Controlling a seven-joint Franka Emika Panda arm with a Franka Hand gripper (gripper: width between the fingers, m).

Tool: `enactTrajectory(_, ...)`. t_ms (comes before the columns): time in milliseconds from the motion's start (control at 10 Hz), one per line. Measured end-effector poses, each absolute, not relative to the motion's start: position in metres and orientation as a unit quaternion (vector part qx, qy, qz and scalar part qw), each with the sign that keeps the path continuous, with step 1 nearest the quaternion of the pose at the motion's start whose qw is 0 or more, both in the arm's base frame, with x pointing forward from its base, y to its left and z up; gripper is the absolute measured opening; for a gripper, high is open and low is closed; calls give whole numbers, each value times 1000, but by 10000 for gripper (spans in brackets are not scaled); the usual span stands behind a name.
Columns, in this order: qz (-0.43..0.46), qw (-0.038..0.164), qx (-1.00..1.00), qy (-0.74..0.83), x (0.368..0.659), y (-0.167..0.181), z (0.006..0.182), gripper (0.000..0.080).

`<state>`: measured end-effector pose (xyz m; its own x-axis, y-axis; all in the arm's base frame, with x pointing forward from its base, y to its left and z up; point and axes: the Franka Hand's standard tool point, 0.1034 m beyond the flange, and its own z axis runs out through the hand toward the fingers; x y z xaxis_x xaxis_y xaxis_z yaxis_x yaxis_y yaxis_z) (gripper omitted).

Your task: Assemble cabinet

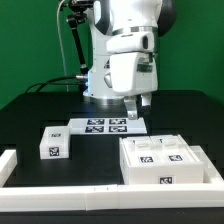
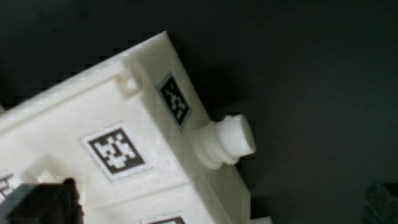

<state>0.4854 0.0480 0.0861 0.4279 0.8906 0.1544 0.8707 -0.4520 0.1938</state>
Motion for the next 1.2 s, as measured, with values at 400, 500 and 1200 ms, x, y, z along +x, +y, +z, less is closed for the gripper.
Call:
enactTrajectory(400, 122, 4, 942, 313, 476, 57, 77, 797)
enactTrajectory(500, 122, -1, 951, 284, 476, 57, 77, 797)
enactTrajectory(1200, 113, -34, 989, 92, 482, 64, 49, 797)
